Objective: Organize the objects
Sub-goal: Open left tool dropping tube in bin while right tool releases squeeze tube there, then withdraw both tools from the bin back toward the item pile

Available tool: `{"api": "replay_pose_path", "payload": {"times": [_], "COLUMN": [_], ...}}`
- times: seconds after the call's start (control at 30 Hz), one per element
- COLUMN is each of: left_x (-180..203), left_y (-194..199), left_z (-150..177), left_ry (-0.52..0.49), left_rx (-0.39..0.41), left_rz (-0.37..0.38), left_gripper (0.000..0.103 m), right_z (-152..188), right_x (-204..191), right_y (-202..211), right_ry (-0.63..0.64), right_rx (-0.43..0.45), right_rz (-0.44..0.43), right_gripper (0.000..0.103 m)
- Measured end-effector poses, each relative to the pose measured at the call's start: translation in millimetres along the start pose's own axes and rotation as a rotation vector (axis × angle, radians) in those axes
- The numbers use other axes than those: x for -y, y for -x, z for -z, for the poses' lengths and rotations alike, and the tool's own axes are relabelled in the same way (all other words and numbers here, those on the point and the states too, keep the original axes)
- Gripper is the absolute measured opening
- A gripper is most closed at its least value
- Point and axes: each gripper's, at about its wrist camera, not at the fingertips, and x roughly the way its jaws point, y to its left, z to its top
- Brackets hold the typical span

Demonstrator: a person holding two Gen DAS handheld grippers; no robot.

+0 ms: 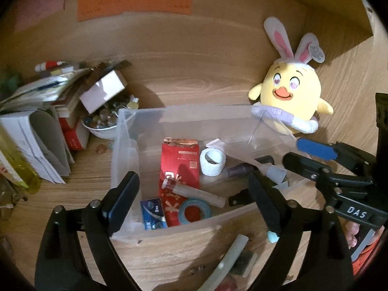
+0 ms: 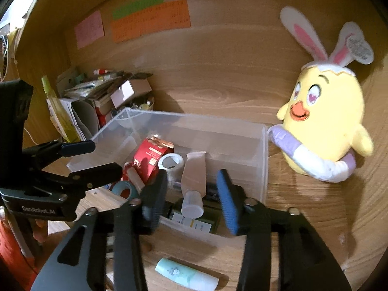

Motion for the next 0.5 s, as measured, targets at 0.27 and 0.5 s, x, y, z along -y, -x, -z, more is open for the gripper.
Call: {"api": "replay_pose_path", "payload": {"times": [0.27,0.5], "left_x": [-11.9,-25.7], "left_y": [26.3,38.9], "left_z": [10.4,31.0], "left_ry": [0.008,0.011], "left_rx": [0.021,-0.001], "left_rz": [-0.007,-0.018], "left_gripper": [0.094,0.094], "right_z": [8.1,20.7], "right_x": [-3.9,-4.5], "right_y": [30.3,45.5], "right_ry": [-0.005,-0.02], "right_rx": [0.042,0.051], "right_rz": [0.044,0.076], "right_gripper": [0.072,0.081]}}
